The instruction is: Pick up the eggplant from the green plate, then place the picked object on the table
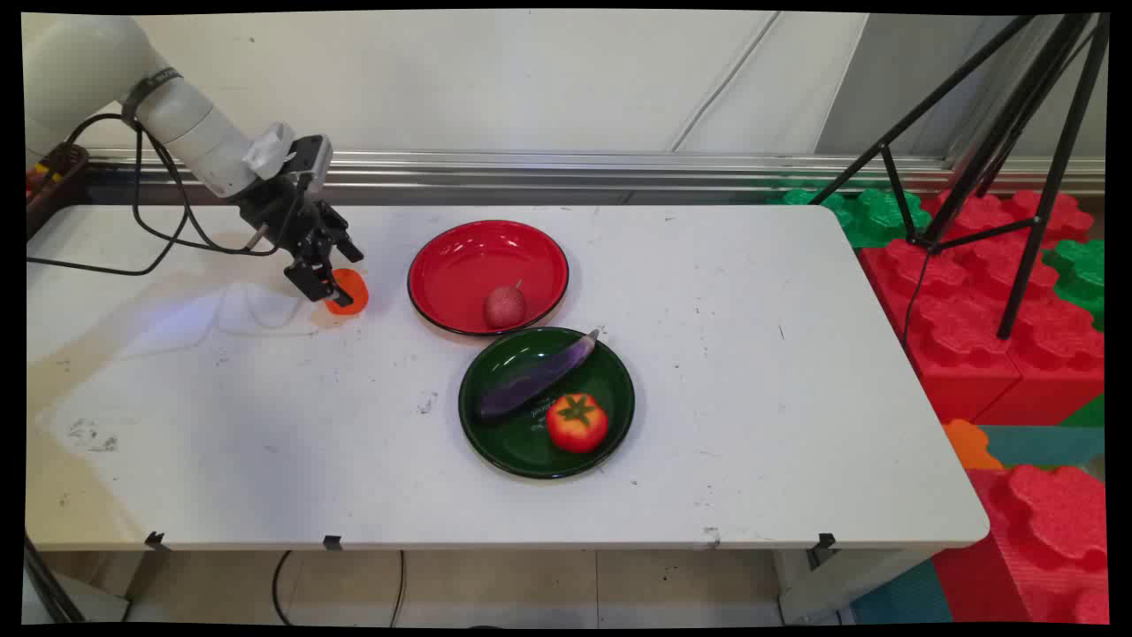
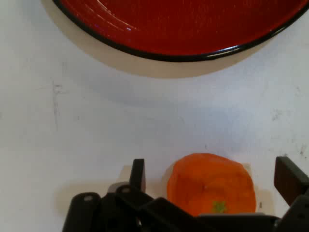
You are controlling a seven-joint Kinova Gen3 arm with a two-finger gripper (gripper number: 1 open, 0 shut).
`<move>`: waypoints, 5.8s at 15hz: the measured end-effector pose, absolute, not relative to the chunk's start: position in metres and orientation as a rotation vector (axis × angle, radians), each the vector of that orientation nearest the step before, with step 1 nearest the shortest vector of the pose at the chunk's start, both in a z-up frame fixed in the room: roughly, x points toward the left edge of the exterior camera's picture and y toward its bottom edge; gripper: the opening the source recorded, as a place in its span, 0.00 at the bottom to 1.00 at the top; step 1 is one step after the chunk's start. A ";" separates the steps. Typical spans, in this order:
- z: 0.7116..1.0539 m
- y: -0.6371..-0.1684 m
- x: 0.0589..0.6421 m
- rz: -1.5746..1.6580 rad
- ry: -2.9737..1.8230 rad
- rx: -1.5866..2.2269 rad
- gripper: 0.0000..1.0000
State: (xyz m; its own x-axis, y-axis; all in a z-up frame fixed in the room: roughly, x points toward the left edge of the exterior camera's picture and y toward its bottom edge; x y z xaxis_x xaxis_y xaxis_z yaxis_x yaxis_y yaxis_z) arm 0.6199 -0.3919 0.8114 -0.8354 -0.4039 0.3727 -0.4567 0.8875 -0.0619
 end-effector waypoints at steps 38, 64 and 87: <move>0.897 -0.304 0.488 0.099 -2.399 0.668 1.00; 0.786 -0.319 0.357 0.067 -2.529 0.766 1.00; 0.790 -0.324 0.348 0.104 -2.499 0.721 0.00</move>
